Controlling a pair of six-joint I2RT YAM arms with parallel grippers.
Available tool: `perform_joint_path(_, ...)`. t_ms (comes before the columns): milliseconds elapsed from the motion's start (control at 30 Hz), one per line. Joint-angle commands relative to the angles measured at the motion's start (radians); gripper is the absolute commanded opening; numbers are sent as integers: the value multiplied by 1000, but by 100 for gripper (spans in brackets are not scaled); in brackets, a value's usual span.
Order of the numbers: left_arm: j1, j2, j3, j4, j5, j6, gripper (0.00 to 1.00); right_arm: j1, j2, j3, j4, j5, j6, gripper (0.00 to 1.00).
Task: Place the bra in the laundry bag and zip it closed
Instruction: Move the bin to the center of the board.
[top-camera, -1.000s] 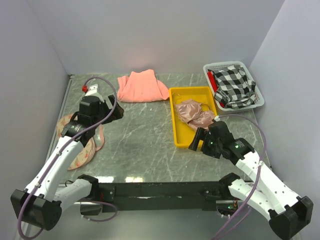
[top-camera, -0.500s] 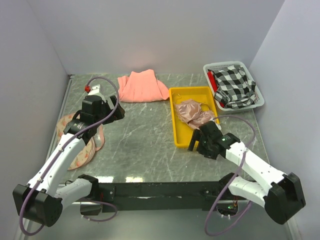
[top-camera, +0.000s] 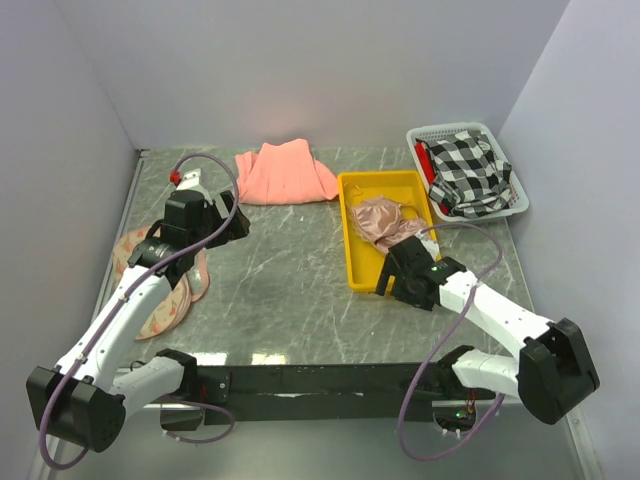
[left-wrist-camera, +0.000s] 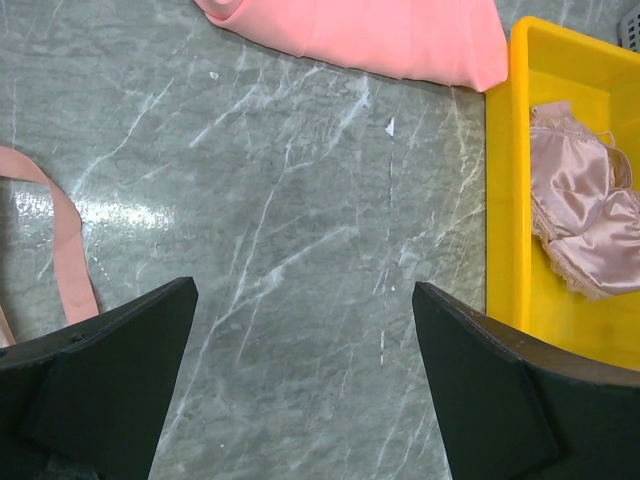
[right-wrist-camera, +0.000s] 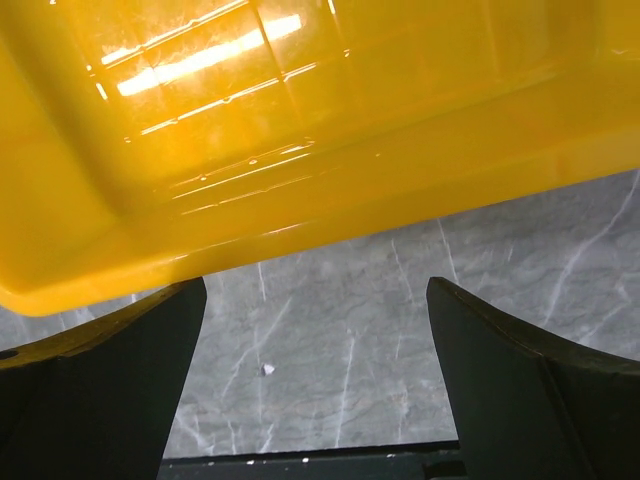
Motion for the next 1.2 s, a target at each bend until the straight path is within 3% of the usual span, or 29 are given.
perform_joint_path(0, 1, -9, 2, 35, -15, 18, 97, -2, 45, 60, 56, 94, -23, 100)
perform_joint_path(767, 1, -49, -26, 30, -18, 6, 97, -71, 252, 251, 193, 114, -134, 100)
perform_joint_path(1167, 1, -54, -32, 33, -15, 1, 97, -152, 383, 320, 254, 46, -198, 100)
